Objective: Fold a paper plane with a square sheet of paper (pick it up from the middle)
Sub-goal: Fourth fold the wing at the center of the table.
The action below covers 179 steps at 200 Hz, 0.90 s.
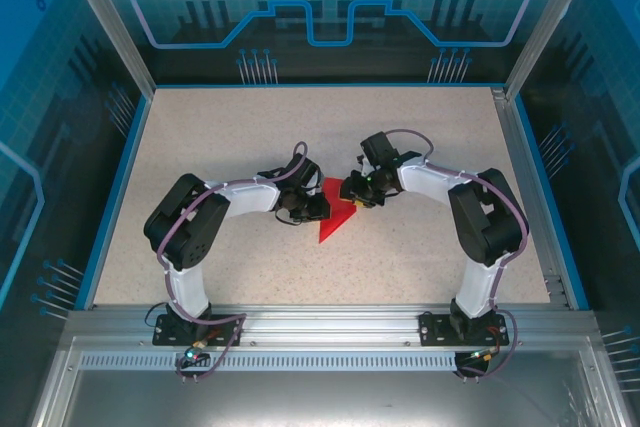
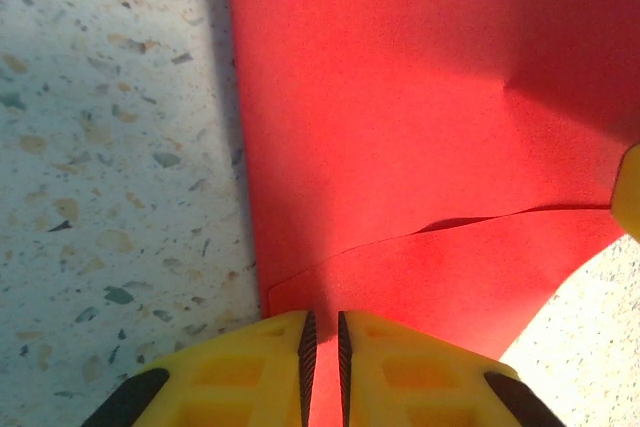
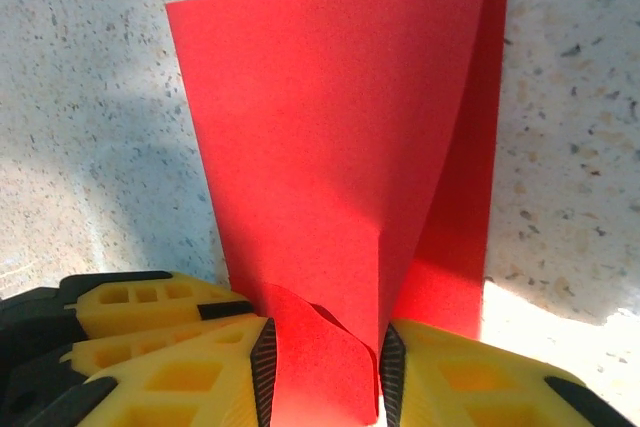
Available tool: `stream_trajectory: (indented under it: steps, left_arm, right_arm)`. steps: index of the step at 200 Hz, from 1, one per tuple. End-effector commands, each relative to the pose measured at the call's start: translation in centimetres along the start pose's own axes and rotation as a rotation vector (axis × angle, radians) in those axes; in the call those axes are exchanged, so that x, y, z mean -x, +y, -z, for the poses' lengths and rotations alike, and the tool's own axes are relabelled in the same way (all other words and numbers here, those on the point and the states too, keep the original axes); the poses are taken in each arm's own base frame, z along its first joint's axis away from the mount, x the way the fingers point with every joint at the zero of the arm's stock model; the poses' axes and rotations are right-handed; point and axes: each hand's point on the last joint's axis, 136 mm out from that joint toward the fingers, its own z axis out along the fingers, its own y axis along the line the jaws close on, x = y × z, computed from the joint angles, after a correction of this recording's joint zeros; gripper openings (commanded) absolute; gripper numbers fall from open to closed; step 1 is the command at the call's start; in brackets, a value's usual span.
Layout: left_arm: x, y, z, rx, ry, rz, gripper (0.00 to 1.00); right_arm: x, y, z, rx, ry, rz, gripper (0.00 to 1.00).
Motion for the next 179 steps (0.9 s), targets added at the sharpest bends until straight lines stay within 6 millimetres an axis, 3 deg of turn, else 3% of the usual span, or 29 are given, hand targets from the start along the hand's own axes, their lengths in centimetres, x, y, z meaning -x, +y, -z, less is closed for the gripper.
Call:
stream_trajectory:
  steps: [1,70,122,150,179]
  left_arm:
    - [-0.7,1.0,-0.3,0.031,0.027,0.023,0.18]
    - [0.3,-0.3,0.8,-0.006,-0.016,0.005,0.23]
    - [1.2,-2.3,3.7,-0.059,-0.097,-0.050,0.40]
    - [0.3,-3.5,4.2,-0.018,-0.123,-0.108,0.47]
    - [-1.1,-4.3,3.3,0.119,-0.149,-0.180,0.49]
  right_arm:
    - [0.2,0.3,-0.2,0.027,0.008,-0.007,0.35]
    - [0.7,-0.3,-1.2,0.123,0.031,-0.042,0.34]
    - [1.3,-0.5,-1.1,0.188,0.034,-0.043,0.22]
    - [1.4,-0.1,-0.5,0.223,0.039,-0.025,0.17]
    - [1.5,0.4,-0.3,0.265,0.058,-0.022,0.19]
